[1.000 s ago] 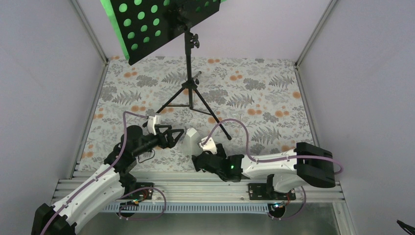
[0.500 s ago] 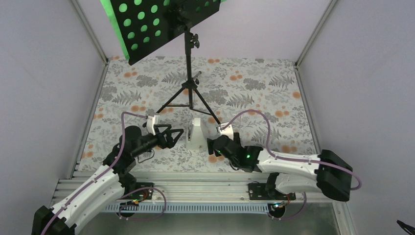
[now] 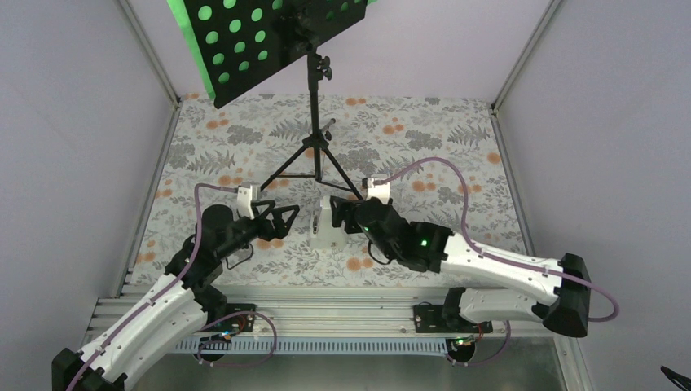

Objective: Pack up the instrument practice props

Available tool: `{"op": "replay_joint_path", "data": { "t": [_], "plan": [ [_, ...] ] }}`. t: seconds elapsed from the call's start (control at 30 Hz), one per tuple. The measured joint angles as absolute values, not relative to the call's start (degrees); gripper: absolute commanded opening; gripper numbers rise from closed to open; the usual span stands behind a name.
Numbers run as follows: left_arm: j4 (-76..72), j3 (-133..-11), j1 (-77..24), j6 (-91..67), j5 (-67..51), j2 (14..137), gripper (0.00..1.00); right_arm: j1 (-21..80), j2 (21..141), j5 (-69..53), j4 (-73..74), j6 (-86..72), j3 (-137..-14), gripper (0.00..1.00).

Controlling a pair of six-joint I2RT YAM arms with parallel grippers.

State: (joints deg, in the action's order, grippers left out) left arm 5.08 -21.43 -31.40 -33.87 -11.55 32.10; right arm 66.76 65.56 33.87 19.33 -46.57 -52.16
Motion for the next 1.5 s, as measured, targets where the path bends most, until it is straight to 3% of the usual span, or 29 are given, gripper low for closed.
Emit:
{"op": "replay_joint_path", "data": {
  "t": [0.4,0.83,0.97,1.17,1.5],
  "plan": [
    [6.6,-21.4,-31.4,-33.4,-10.2,30.1,1.0,67.1,77.5,35.3,20.8,-47.6,-58.5,0.83],
    [6.6,-21.4,-31.4,-33.5,-10.0,29.9,1.0,67.9,85.0,36.9,22.0,-45.6,-60.9,0.47],
    [7.1,-21.4,-31.4,-33.4,-9.9,29.5,1.0,68.2,85.7,38.6,22.4,-43.5,-61.5,0.4],
    [7.2,-21.5,-31.4,-32.5,-10.2,29.9,1.0,68.2,79.8,35.7,15.4,-32.4,-54.7,0.43],
    [4.3,-22.2,-31.4,-31.2,-16.9,31.4,1.0,65.8,72.4,17.3,2.6,-10.1,-46.1,0.37]
  ]
}}
